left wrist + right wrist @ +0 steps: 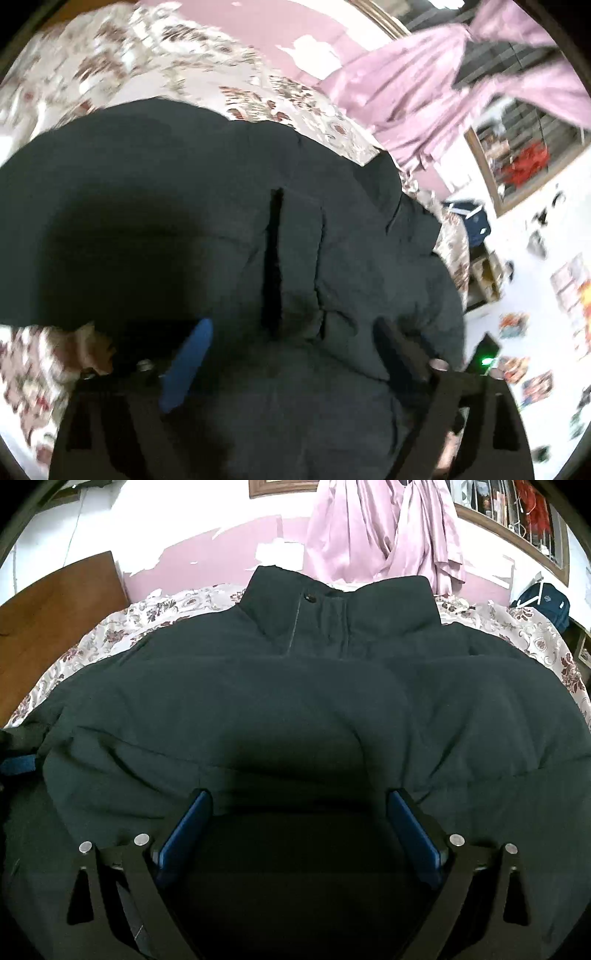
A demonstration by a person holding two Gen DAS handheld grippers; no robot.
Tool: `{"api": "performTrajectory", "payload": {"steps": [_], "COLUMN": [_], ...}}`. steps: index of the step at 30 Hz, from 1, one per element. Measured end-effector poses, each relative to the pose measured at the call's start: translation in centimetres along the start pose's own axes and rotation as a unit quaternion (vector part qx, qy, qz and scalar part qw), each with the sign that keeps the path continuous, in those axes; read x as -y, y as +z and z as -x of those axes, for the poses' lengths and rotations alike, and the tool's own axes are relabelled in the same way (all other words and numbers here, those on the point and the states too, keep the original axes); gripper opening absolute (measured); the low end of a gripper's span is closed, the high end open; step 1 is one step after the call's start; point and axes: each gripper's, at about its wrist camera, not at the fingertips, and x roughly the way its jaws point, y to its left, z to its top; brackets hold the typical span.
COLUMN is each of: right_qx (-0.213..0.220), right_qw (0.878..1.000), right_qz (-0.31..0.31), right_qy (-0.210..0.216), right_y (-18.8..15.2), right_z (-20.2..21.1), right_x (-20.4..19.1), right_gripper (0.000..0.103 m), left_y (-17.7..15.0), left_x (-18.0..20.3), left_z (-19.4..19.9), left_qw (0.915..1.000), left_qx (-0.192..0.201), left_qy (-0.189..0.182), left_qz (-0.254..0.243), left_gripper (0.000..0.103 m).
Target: Fold large clothes
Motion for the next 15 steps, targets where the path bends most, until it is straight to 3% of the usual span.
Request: {"api": "performTrajectory", "payload": {"steps": [2,5,9,13,15], "right_qx": [0.002,0.005,0.005,0.028,0.041], "right_qw": [1.000,1.000,1.000,0.999,0.999], "right_qz": [0.000,0.001,0.007,0.014,0.029], "right_qy": [0.001,0.000,-0.011,-0.028,-0.017], "right_y": [0.0,-0.1,-0.2,0.0,0.4], "right_z": [0.1,0.3,0.3,1.4,2.1], "right_x": [0.1,0.0,-0.4,-1.2,-2.0], "right_gripper": [0.096,0.098,0.101,0.101,0.101], "left_y": [-0.1,-0.1,-0.4,-1.1,-1.7], "left_x": [-1.5,-4.0,-8.3,-13.8,-17.1], "left_z": [1.5,4.2,8.2,10.8,11.3], "left_qw": [0.9993,0.9971,0.9902,0.9744,0.9589], "left_qx": [-0.007,0.014,0.055,0.070,0.063], "left_qy": [-0.013,-0.019,0.017,0.048,0.050], "left_qz": [0.035,0.072,0.128,0.209,0.272], "left_gripper": [0.099,0.103,0.103,0.103,0.103]}}
